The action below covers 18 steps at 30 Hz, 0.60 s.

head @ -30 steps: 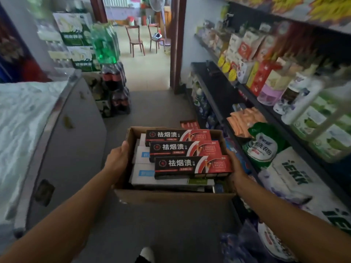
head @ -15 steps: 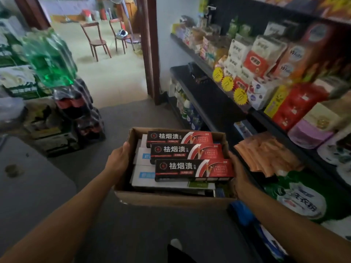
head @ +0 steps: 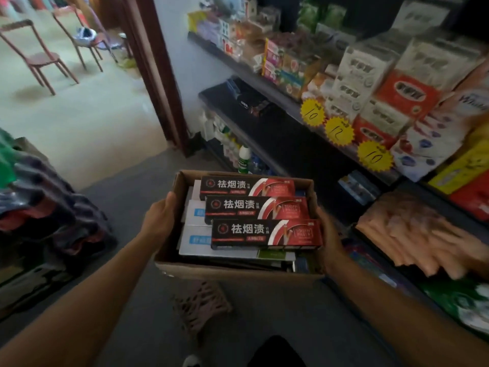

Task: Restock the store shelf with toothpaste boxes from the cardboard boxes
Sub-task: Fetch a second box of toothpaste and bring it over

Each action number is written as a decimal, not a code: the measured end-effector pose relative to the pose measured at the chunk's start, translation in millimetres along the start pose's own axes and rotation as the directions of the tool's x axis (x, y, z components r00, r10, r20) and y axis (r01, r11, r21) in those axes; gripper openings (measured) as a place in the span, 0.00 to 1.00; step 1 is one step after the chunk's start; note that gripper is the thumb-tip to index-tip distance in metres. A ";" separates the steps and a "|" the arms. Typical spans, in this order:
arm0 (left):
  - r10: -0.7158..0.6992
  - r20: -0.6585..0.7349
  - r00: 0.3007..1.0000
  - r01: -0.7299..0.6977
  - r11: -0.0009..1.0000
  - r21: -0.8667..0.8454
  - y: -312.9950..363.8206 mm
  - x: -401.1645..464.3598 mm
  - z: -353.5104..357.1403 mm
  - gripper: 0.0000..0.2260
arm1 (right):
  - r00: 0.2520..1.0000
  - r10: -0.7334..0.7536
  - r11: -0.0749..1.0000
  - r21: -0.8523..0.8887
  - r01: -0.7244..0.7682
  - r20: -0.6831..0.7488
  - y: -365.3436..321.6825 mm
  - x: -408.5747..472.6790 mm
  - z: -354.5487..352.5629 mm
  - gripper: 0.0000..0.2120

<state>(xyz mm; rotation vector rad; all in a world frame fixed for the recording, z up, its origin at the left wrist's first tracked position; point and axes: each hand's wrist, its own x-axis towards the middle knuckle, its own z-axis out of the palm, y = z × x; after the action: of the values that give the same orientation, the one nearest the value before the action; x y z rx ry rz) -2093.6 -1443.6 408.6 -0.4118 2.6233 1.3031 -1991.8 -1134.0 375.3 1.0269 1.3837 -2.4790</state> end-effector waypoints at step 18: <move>-0.013 0.264 0.964 -0.010 0.997 0.083 41.9 365.3 72.7 0.26 | 0.968 0.043 0.974 0.228 0.015 -0.246 -19.0 261.7 111.7 0.21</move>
<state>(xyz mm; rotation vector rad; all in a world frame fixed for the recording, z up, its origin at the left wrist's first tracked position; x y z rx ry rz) -2449.4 -1421.3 292.9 -0.2092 2.4417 1.1533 -2254.9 -1156.5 267.7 1.4348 1.1603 -2.6170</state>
